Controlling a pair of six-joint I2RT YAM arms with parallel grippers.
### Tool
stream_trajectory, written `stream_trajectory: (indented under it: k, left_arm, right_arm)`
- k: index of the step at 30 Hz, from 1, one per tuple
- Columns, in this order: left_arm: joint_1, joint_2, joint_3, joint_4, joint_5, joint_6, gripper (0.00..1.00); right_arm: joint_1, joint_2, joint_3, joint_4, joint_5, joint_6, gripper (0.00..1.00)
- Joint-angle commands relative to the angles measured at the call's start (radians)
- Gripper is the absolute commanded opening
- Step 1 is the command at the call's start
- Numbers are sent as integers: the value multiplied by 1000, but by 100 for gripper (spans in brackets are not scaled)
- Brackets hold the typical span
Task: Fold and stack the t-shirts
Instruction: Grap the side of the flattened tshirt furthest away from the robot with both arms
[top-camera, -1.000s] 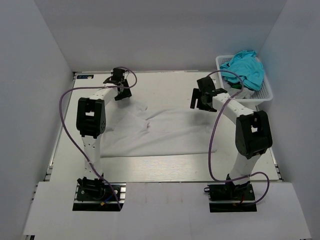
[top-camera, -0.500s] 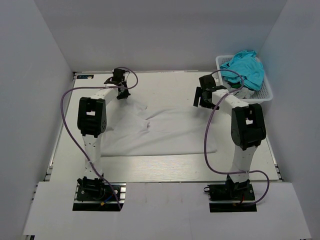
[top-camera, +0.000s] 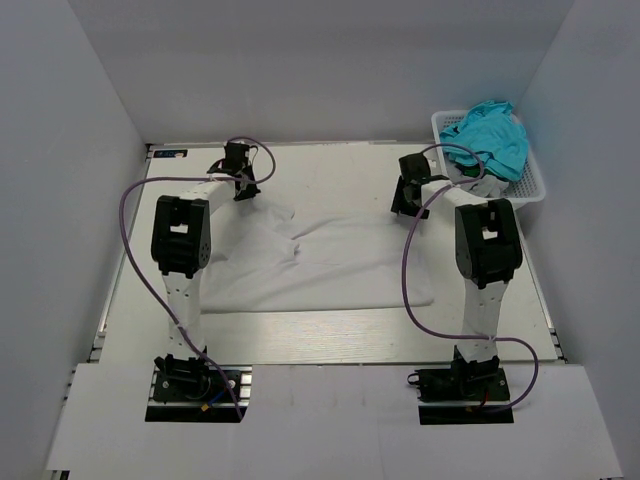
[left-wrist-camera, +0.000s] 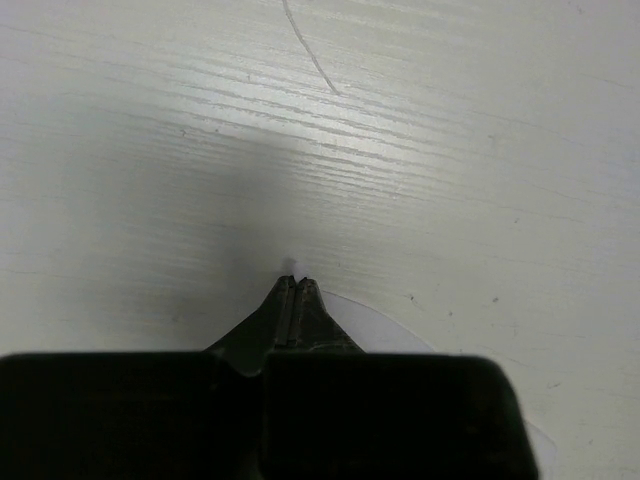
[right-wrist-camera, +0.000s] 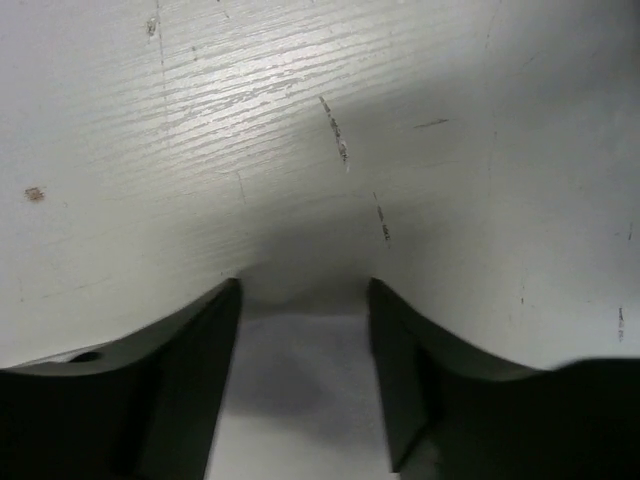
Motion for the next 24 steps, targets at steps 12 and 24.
stream_trajectory:
  k: [12, 24]
  left_arm:
    - [-13, -339, -217, 94, -7, 1, 0]
    - [-13, -706, -568, 187, -30, -103, 0]
  right_arm:
    - [1, -118, -56, 88, 9, -24, 0]
    - [1, -374, -251, 172, -2, -40, 0]
